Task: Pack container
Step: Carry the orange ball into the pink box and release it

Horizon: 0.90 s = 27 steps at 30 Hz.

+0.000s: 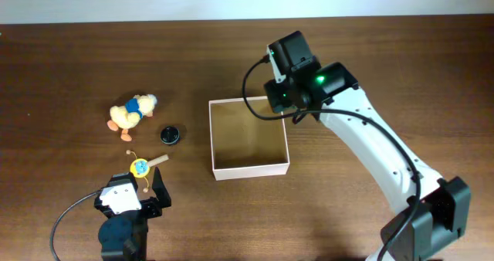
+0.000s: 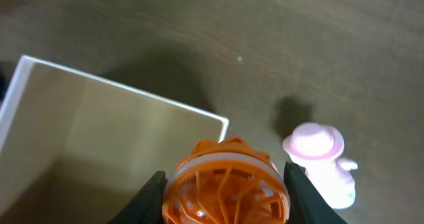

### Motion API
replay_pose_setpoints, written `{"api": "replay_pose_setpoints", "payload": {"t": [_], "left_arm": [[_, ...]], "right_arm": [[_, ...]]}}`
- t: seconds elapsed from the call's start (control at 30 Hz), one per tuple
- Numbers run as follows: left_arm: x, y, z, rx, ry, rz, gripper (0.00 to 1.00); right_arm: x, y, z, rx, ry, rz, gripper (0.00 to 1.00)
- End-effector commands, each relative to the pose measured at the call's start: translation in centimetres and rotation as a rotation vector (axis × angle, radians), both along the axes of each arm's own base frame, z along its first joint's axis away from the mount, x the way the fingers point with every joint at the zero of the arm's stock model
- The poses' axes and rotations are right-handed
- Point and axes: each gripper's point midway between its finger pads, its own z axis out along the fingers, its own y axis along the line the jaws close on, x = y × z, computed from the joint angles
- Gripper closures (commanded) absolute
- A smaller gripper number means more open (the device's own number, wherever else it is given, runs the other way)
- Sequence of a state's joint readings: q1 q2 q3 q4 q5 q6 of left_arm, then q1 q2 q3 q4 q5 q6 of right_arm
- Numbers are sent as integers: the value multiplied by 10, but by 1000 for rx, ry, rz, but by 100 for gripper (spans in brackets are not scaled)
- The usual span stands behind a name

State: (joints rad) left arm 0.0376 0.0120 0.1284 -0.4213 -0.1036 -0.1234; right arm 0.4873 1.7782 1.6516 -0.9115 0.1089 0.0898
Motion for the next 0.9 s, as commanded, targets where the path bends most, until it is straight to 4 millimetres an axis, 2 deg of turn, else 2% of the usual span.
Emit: {"api": "replay_pose_setpoints", "payload": {"t": [0.0,0.23,0.43,0.67,0.77,0.87], "left_arm": [[0,-2,-1,9,-2,-16,1],[0,-2,-1,9,-1,-16,1],[0,-2,-1,9,-2,-16,1],[0,-2,-1,9,-2,-16,1],[0,-2,-1,9,-2,-16,1],[0,-2,-1,9,-2,-16,1]], "right_arm": [[11,2,-12,-38,-3,-7,76],[14,4,-52,-79,79,-3,78],[12,14,-57,-72,83,20,78],[-3,45,-58,-74,77,92,78],[-10,59,-65,-81,84,125,78],[-12,62,-78,-97,110,133,78]]}}
